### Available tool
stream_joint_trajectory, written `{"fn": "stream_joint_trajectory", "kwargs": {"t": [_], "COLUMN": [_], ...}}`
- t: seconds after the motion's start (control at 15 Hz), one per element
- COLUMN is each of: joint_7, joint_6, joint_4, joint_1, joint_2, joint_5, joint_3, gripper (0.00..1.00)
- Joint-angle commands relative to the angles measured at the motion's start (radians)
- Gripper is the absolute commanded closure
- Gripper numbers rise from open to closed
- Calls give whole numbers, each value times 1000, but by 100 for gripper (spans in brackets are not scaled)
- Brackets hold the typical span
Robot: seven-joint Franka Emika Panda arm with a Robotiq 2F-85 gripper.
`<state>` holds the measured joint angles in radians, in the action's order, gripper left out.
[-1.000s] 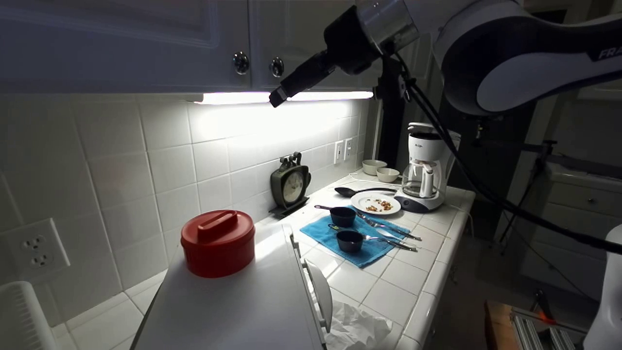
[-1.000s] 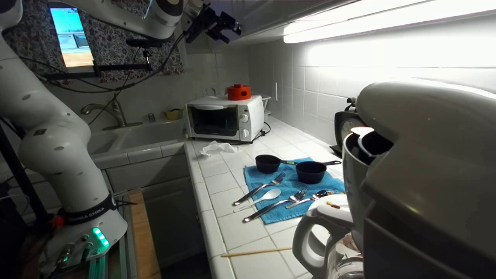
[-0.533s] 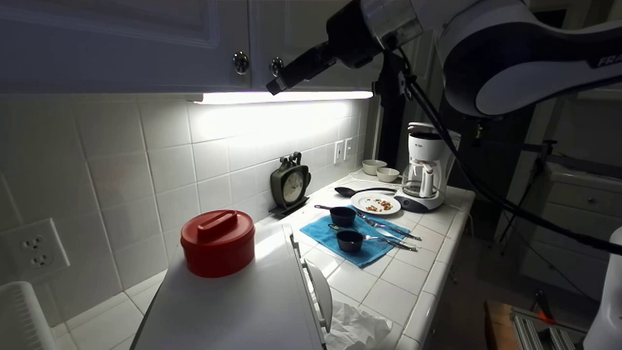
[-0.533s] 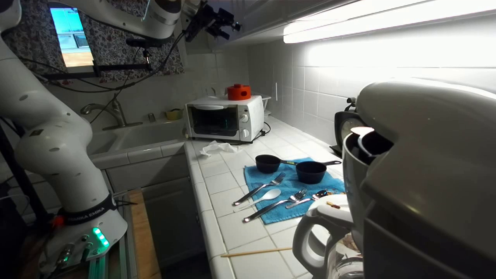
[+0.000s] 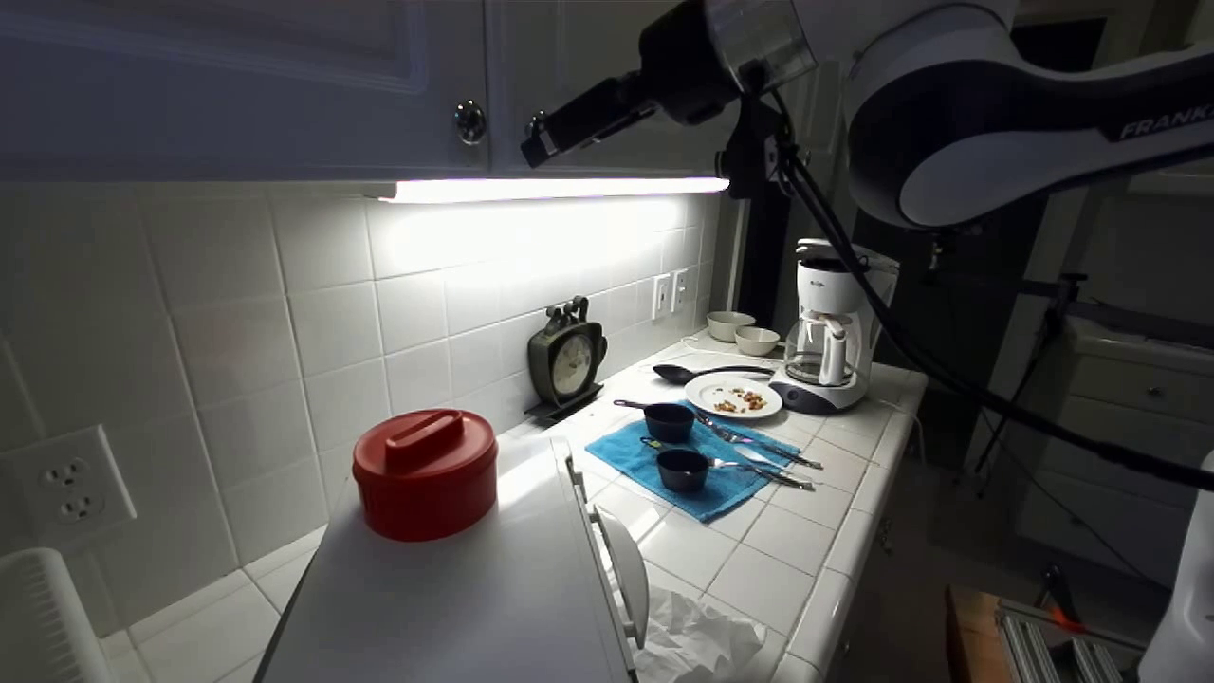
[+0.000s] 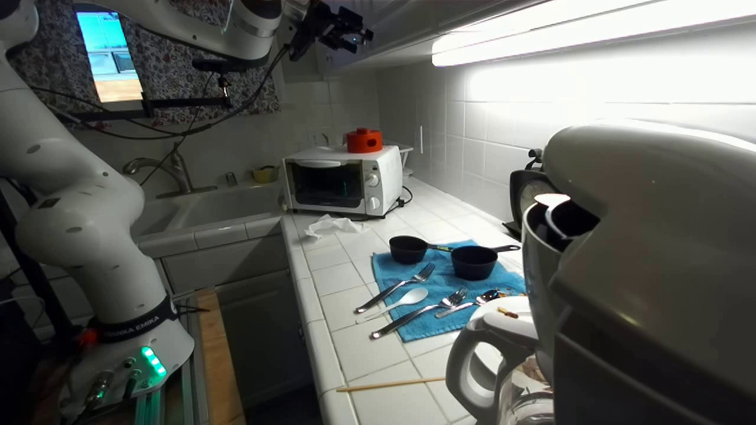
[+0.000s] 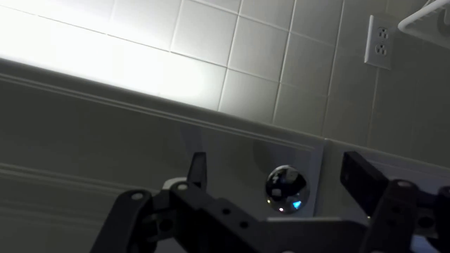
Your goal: Open the right side of the top cabinet
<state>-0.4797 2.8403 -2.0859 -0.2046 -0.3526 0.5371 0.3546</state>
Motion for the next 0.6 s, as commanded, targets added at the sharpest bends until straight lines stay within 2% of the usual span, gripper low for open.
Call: {"fn": "stream_joint_trajectory", "kwargs": {"t": [0.0,0.2,0.53], "joint_7": [-52,-53,-54], "joint_6": [34,42,51], "joint_4": [5,3,1], "joint_1": [-46,-68,-88], "joint_2": [3,0,-4], "joint_5": [41,39,36], "joint_3": [32,49,75], "gripper": [32,56,90]}}
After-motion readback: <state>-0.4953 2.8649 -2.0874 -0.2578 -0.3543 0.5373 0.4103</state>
